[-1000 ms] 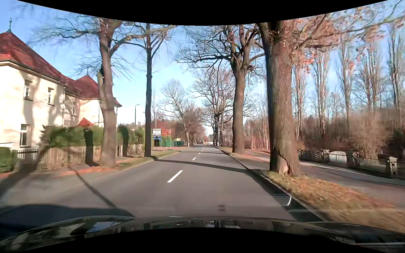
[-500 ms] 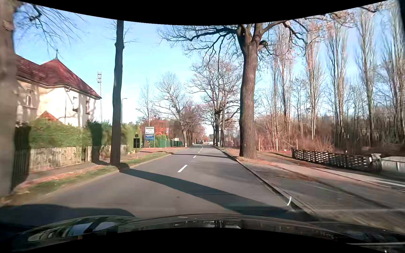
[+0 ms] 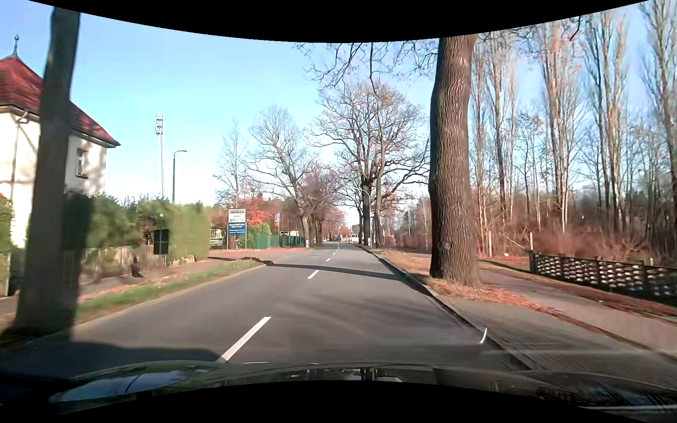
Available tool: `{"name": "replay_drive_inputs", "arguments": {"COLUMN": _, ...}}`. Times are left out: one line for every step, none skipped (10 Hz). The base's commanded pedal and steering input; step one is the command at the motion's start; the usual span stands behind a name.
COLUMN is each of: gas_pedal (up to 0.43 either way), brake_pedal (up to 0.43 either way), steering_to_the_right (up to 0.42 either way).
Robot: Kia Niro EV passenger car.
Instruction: Follow the waypoints while adhering to traffic rules and regulations
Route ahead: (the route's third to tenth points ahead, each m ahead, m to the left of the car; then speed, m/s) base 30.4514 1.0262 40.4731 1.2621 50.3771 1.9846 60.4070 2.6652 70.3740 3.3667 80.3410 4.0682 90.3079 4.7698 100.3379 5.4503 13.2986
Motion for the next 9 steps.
{"name": "replay_drive_inputs", "arguments": {"gas_pedal": 0.118, "brake_pedal": 0.0, "steering_to_the_right": -0.007}}
{"name": "replay_drive_inputs", "arguments": {"gas_pedal": 0.118, "brake_pedal": 0.0, "steering_to_the_right": -0.007}}
{"name": "replay_drive_inputs", "arguments": {"gas_pedal": 0.118, "brake_pedal": 0.0, "steering_to_the_right": -0.007}}
{"name": "replay_drive_inputs", "arguments": {"gas_pedal": 0.118, "brake_pedal": 0.0, "steering_to_the_right": -0.007}}
{"name": "replay_drive_inputs", "arguments": {"gas_pedal": 0.118, "brake_pedal": 0.0, "steering_to_the_right": -0.007}}
{"name": "replay_drive_inputs", "arguments": {"gas_pedal": 0.118, "brake_pedal": 0.0, "steering_to_the_right": -0.006}}
{"name": "replay_drive_inputs", "arguments": {"gas_pedal": 0.118, "brake_pedal": 0.0, "steering_to_the_right": -0.007}}
{"name": "replay_drive_inputs", "arguments": {"gas_pedal": 0.118, "brake_pedal": 0.0, "steering_to_the_right": -0.006}}
{"name": "replay_drive_inputs", "arguments": {"gas_pedal": 0.118, "brake_pedal": 0.0, "steering_to_the_right": -0.006}}
